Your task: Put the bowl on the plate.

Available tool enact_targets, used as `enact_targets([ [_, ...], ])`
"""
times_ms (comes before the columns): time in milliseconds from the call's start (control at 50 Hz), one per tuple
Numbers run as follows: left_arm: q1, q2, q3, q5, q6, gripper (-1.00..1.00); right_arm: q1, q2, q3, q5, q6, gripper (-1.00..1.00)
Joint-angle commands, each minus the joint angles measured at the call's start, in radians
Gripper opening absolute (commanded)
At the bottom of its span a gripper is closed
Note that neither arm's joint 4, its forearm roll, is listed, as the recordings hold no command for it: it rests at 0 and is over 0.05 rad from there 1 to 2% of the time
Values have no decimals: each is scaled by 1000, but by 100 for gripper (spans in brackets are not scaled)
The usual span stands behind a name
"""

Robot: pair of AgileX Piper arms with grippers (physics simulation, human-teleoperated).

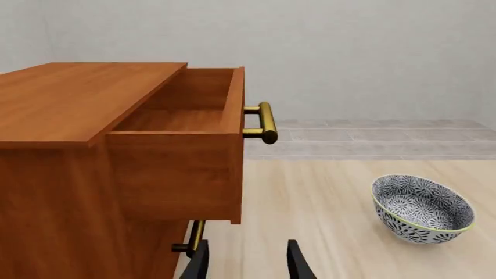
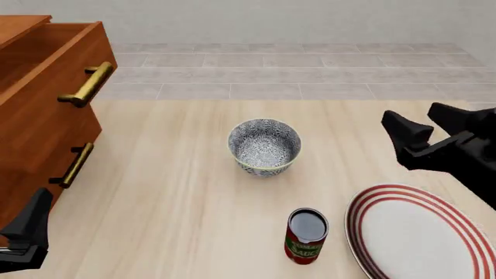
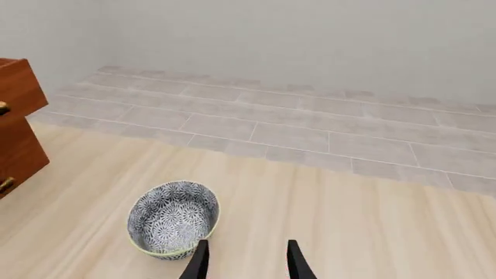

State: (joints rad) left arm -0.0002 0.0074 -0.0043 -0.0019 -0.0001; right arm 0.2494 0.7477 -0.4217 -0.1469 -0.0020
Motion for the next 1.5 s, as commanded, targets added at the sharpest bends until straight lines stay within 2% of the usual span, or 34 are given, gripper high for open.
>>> enact_targets([
  [20, 0, 0, 0, 0, 0, 100, 92, 201, -183, 44, -63, 100],
  [40, 0, 0, 0, 0, 0, 100, 123, 236, -210, 57, -45, 100],
  [120, 0, 0, 0, 0, 0, 100, 136, 299, -257, 71, -42, 100],
  [140, 0, 0, 0, 0, 0, 100, 146, 325, -272, 84, -16, 100],
  [200, 0, 0, 0, 0, 0, 100, 146, 389, -316, 106, -33, 100],
  [280, 0, 0, 0, 0, 0, 100, 154, 446, -360, 135, -12, 100],
  [320, 0, 0, 0, 0, 0, 100, 146, 485, -386, 151, -23, 100],
  [340, 0, 0, 0, 0, 0, 100, 158, 495, -393, 160, -1, 100],
  [520, 0, 0, 0, 0, 0, 100, 143, 618, -524, 249, 36, 100],
  [560, 0, 0, 0, 0, 0, 100, 136, 645, -550, 267, 55, 100],
  [600, 0, 0, 0, 0, 0, 100, 151, 672, -570, 290, 102, 100],
  [660, 0, 0, 0, 0, 0, 100, 160, 708, -597, 316, 118, 100],
  [680, 0, 0, 0, 0, 0, 100, 159, 737, -615, 333, 96, 100],
  [760, 0, 0, 0, 0, 0, 100, 138, 778, -642, 341, 99, 100],
  [800, 0, 0, 0, 0, 0, 100, 146, 800, -649, 342, 134, 100],
  [840, 0, 0, 0, 0, 0, 100, 128, 830, -666, 349, 109, 100],
  [880, 0, 0, 0, 0, 0, 100, 134, 839, -667, 345, 137, 100],
  [900, 0, 0, 0, 0, 0, 100, 134, 852, -672, 352, 120, 100],
  [1080, 0, 0, 0, 0, 0, 100, 99, 943, -732, 377, 100, 100],
  [1500, 0, 0, 0, 0, 0, 100, 78, 1061, -751, 366, 108, 100],
])
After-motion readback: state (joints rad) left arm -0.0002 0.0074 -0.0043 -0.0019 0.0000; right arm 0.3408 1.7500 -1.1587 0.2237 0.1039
